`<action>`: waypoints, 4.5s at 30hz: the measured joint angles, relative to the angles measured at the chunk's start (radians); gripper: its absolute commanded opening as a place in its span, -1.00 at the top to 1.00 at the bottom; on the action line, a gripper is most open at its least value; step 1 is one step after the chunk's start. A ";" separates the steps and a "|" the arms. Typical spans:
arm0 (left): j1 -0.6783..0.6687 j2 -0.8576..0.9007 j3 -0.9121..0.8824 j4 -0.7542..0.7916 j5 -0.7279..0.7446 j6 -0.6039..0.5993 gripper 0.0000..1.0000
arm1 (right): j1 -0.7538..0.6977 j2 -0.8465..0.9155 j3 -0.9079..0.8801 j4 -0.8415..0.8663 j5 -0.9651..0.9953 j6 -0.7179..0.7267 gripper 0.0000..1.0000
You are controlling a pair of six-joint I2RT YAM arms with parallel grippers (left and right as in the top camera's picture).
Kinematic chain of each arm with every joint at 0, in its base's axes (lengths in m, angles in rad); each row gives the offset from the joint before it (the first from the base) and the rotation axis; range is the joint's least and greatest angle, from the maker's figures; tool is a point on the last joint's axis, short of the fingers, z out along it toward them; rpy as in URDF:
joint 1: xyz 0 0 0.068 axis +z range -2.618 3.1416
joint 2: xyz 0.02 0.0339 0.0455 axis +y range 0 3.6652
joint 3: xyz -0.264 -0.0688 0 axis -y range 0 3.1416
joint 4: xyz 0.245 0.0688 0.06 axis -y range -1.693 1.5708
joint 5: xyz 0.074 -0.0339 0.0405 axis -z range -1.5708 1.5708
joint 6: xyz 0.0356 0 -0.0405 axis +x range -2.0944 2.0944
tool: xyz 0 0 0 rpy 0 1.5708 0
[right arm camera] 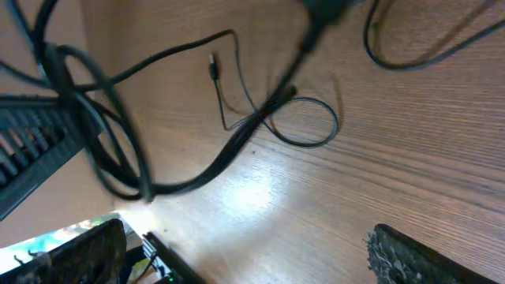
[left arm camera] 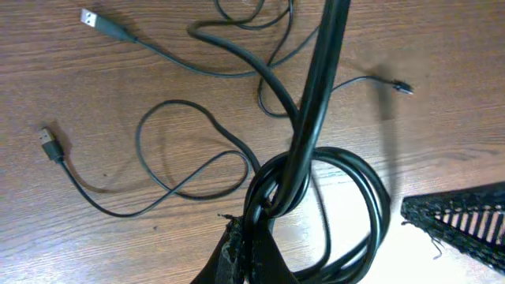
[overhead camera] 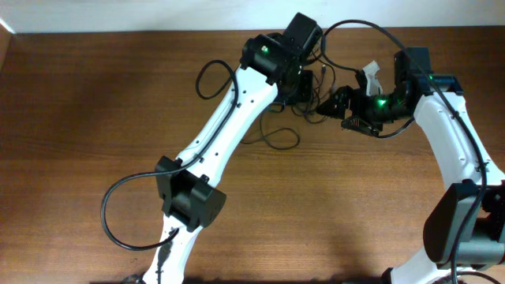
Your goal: Untangle cables
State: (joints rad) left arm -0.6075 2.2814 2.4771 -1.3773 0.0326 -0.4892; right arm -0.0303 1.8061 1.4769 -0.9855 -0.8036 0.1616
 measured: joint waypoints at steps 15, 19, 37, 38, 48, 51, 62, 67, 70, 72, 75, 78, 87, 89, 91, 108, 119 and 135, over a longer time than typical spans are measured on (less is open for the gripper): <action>0.003 0.000 0.000 0.000 0.109 0.003 1.00 | 0.000 0.000 0.000 0.014 -0.010 0.000 -0.97; -0.015 0.000 0.000 0.000 0.092 0.003 1.00 | 0.000 0.000 0.000 0.014 -0.010 0.000 -0.97; -0.024 0.000 0.000 -0.004 0.255 0.003 1.00 | 0.006 0.000 0.000 -0.006 0.356 0.088 -0.97; -0.021 0.000 0.000 -0.004 0.280 0.003 1.00 | 0.006 0.000 0.000 -0.007 0.369 0.090 -0.96; 0.109 0.001 0.000 0.000 0.687 0.003 1.00 | 0.010 0.000 0.001 -0.008 0.368 0.098 -0.97; 0.147 0.002 -0.001 -0.008 0.762 0.008 0.98 | 0.019 -0.001 0.006 -0.006 0.343 0.101 -0.97; 0.261 0.019 -0.007 -0.018 1.024 0.018 0.99 | 0.032 -0.023 0.026 0.011 0.266 0.119 -0.97; 0.276 0.020 -0.007 -0.018 1.058 0.018 0.99 | 0.032 -0.023 0.026 0.014 0.230 0.119 -0.97; 0.292 0.020 -0.007 -0.018 1.077 0.018 1.00 | 0.031 -0.022 0.025 0.027 0.162 0.096 -0.97; 0.303 0.020 -0.007 -0.018 1.087 0.018 1.00 | 0.028 -0.021 0.024 0.029 0.122 0.087 -0.97; 0.315 0.020 -0.007 -0.018 1.106 0.018 0.99 | 0.024 -0.019 0.024 0.029 0.089 0.069 -0.97; 0.316 0.020 -0.007 -0.018 1.130 0.018 0.99 | 0.024 -0.019 0.024 0.024 0.101 0.058 -0.97; 0.315 0.020 -0.008 -0.017 1.191 0.018 0.99 | 0.026 -0.022 0.025 0.010 0.258 0.078 -0.97; 0.315 0.020 -0.008 -0.016 1.195 0.018 0.97 | 0.027 -0.023 0.025 0.011 0.265 0.082 -0.97; 0.315 0.020 -0.008 -0.014 1.209 0.018 0.98 | 0.027 -0.023 0.025 0.010 0.258 0.076 -0.97; 0.387 0.036 -0.018 0.042 1.331 -0.002 1.00 | 0.044 -0.040 0.043 0.014 0.308 0.120 -0.97; 0.435 0.036 -0.018 0.042 1.351 -0.009 1.00 | 0.055 -0.040 0.048 0.029 0.310 0.157 -0.97; 0.483 0.036 -0.018 0.043 1.411 -0.137 1.00 | 0.042 -0.033 0.035 -0.005 0.419 0.126 -0.97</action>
State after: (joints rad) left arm -0.1246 2.3173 2.4588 -1.3342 1.4433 -0.6258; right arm 0.0120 1.7729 1.5124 -0.9905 -0.3843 0.2878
